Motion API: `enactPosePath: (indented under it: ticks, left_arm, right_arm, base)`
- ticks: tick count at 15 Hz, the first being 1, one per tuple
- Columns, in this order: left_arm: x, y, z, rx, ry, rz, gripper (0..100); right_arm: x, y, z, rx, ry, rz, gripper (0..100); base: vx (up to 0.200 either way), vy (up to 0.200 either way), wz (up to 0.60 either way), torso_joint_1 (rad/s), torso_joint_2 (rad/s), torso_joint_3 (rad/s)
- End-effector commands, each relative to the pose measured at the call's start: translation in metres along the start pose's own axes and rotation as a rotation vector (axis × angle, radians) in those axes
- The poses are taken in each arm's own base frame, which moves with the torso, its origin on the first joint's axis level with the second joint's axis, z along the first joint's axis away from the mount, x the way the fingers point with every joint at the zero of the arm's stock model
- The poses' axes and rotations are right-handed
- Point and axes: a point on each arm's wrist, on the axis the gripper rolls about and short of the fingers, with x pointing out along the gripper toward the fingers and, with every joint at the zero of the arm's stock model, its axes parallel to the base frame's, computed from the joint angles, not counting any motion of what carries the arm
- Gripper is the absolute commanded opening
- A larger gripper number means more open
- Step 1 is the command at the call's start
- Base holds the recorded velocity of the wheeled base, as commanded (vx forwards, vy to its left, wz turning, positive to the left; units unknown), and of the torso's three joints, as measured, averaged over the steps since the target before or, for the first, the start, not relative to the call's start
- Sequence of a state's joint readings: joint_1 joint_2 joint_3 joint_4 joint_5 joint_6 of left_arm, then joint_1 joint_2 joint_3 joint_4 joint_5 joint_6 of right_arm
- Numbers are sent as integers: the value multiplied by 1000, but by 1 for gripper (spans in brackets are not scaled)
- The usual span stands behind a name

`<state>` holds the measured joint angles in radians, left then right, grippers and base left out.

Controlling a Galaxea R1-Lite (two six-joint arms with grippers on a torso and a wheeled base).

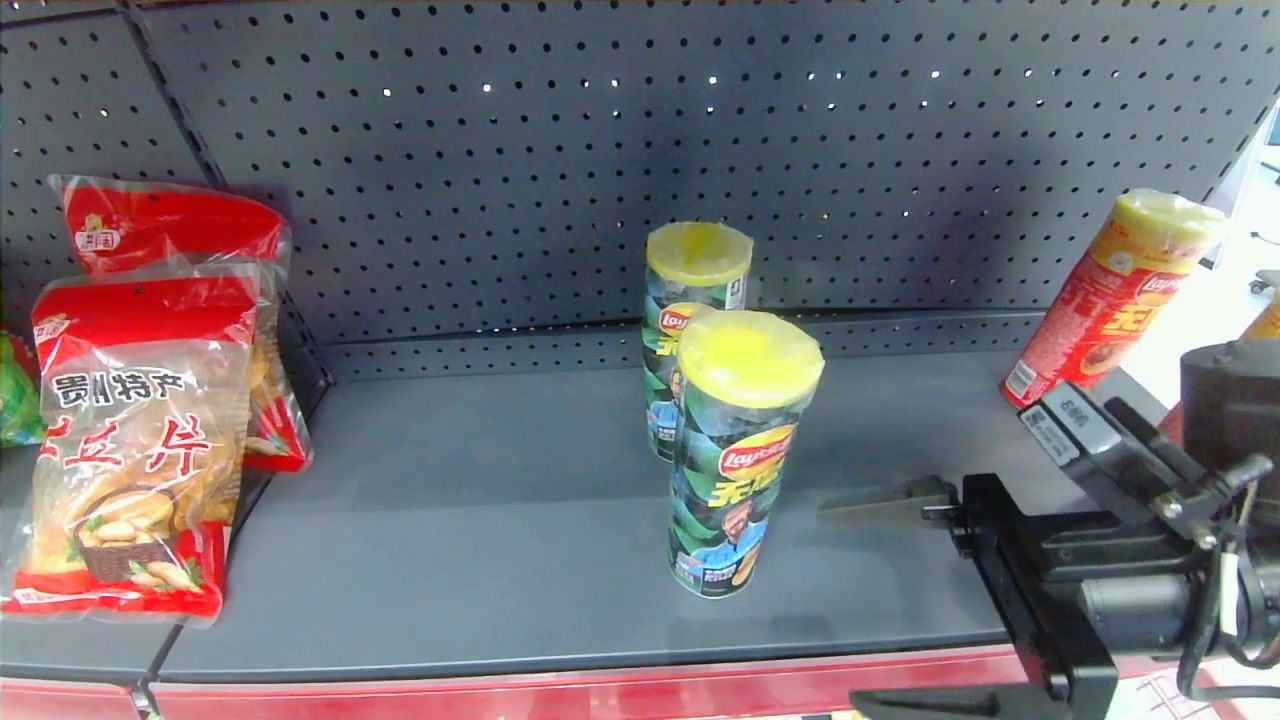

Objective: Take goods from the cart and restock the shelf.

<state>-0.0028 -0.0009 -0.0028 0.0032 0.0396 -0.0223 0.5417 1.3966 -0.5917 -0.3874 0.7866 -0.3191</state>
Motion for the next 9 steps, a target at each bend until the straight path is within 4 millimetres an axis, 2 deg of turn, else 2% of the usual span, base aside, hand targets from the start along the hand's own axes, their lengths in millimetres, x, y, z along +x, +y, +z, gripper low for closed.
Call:
enactPosePath:
  ticks: [1, 5, 9]
  left_arm:
    - [0, 0, 0, -1, 2, 2, 100]
    - [0, 0, 0, -1, 2, 0, 100]
    - [0, 0, 0, -1, 2, 0, 100]
  right_arm:
    - [-3, -14, 2, 7, -4, -50, 100]
    - [-4, -40, 2, 33, 9, -141, 100]
    - [11, -65, 5, 40, 15, -143, 100]
  base:
    - [0, 0, 0, 0, 0, 0]
    - [0, 0, 0, 0, 0, 0]
    - [0, 0, 0, 0, 0, 0]
